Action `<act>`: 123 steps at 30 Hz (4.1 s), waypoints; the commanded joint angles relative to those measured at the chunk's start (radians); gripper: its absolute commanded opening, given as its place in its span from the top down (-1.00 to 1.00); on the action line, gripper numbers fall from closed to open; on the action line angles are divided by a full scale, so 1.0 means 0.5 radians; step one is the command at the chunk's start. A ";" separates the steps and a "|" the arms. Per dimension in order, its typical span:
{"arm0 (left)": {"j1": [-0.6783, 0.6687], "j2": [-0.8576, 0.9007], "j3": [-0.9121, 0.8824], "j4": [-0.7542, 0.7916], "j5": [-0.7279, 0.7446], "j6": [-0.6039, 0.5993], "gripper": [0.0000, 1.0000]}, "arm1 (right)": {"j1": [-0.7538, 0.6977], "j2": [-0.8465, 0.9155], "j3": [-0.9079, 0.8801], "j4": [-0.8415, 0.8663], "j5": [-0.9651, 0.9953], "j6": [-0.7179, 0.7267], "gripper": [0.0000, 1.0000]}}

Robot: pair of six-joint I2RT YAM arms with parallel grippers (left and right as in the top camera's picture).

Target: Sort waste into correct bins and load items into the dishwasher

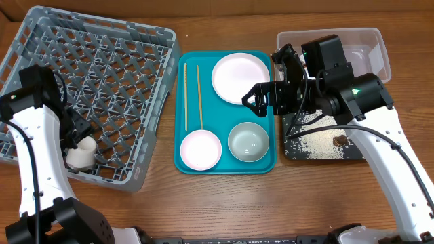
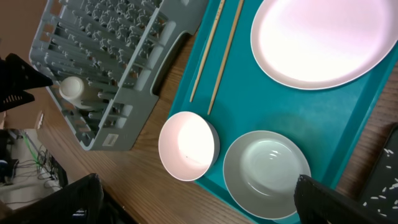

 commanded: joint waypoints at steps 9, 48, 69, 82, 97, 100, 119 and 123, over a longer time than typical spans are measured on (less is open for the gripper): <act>-0.190 0.201 -0.025 0.025 -0.237 -0.281 -0.67 | 0.002 -0.014 0.018 0.015 0.020 -0.001 -1.00; -0.288 0.474 -0.003 -0.080 -0.476 -0.427 0.10 | 0.002 -0.014 0.018 0.008 0.020 -0.001 -1.00; -0.274 0.199 -0.018 0.079 -0.314 -0.253 0.03 | 0.002 -0.014 0.018 -0.012 0.021 -0.001 -1.00; -0.188 0.169 -0.024 0.048 -0.127 -0.125 -0.55 | 0.002 -0.014 0.018 -0.014 0.057 -0.002 -1.00; -0.465 -0.233 -0.026 0.011 0.316 0.217 0.63 | 0.002 -0.014 0.018 -0.013 0.057 -0.002 -1.00; -0.629 -0.187 -0.054 -0.003 0.287 0.209 0.92 | 0.002 -0.014 0.018 -0.015 0.057 -0.001 -1.00; -0.809 0.056 -0.512 0.455 0.368 0.302 0.91 | 0.002 -0.014 0.018 0.000 0.057 -0.001 -1.00; -0.875 0.056 -0.521 0.482 0.457 0.312 0.92 | 0.002 -0.014 0.018 0.003 0.057 -0.001 -1.00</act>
